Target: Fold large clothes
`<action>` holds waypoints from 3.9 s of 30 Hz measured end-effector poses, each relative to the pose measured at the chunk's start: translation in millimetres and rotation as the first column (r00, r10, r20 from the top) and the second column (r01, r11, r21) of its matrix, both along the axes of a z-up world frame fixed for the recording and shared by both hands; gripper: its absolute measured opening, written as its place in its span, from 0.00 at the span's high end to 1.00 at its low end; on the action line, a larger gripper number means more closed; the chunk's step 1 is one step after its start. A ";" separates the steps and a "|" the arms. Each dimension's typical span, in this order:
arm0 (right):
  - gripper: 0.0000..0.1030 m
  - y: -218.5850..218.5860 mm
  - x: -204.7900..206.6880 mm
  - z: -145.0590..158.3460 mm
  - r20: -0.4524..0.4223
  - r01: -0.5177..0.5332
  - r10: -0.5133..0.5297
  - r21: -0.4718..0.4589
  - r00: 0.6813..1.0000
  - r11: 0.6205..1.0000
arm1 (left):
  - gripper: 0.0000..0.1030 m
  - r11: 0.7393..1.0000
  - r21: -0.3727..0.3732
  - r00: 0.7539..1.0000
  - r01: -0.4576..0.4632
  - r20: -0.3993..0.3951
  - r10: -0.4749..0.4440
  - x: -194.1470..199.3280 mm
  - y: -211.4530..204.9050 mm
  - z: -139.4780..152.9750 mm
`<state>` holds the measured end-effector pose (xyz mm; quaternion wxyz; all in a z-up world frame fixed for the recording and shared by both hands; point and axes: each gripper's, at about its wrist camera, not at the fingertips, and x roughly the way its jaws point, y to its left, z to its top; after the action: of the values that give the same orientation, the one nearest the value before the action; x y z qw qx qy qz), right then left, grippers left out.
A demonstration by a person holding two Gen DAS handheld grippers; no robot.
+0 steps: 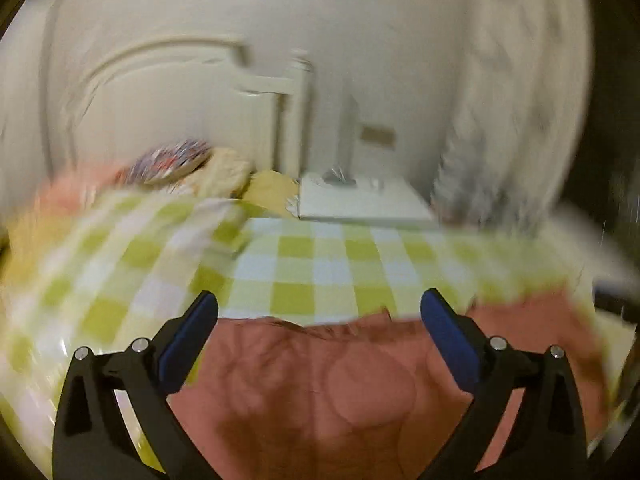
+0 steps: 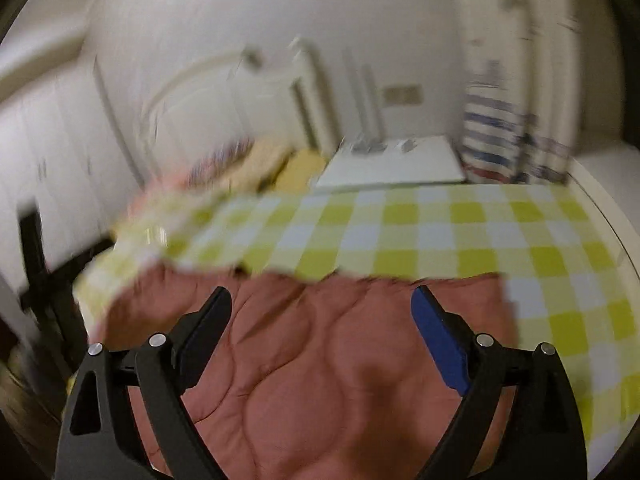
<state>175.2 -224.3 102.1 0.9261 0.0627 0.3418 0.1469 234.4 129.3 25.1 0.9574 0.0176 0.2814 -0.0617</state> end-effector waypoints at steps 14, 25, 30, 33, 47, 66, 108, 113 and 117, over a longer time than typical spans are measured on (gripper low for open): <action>0.10 65.5 65.9 -124.8 -0.222 -0.017 -0.027 -0.193 0.975 0.981 | 0.02 0.944 0.330 0.973 -0.022 -0.211 0.097 72.0 -44.0 -107.7; 0.07 45.8 61.9 -65.3 -0.109 0.153 -0.178 -0.207 0.978 0.966 | 0.02 0.945 0.327 0.973 -0.021 -0.212 0.095 72.6 -47.5 -109.3; 0.04 33.8 89.0 -118.0 -0.223 0.173 -0.243 -0.290 0.944 0.941 | 0.02 0.951 0.309 0.974 -0.016 -0.211 0.085 72.5 -45.0 -108.1; 0.04 42.6 91.5 -119.3 -0.216 0.155 -0.236 -0.337 0.948 0.929 | 0.02 0.952 0.307 0.973 -0.014 -0.214 0.084 73.3 -44.7 -108.3; 0.05 30.9 52.4 -71.6 -0.152 0.146 -0.169 -0.147 0.974 0.978 | 0.02 0.949 0.315 0.974 -0.017 -0.208 0.086 73.4 -45.0 -108.5; 0.05 -34.7 -21.2 -55.3 -0.125 0.147 -0.125 0.181 0.984 0.973 | 0.02 0.960 0.281 0.967 -0.019 -0.239 0.090 76.7 -41.3 -111.0; 0.62 -29.9 -84.3 -126.2 -0.185 0.343 -0.290 0.550 0.939 0.761 | 0.02 0.952 0.293 0.966 -0.088 -0.206 0.153 75.0 -37.6 -111.4; 0.67 -29.6 -111.9 -99.8 -0.012 0.254 -0.283 0.478 0.959 0.841 | 0.02 0.921 0.376 0.985 -0.101 -0.094 0.147 57.3 -55.9 -104.0; 0.67 -45.9 -132.9 -91.9 0.029 0.268 -0.309 0.425 0.951 0.864 | 0.02 0.936 0.338 0.995 -0.101 0.034 0.095 23.6 -74.0 -71.5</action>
<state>42.3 -270.2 10.1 0.9180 0.3019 0.2445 0.0790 257.9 55.4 -46.4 0.9444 0.1685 0.2801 0.0355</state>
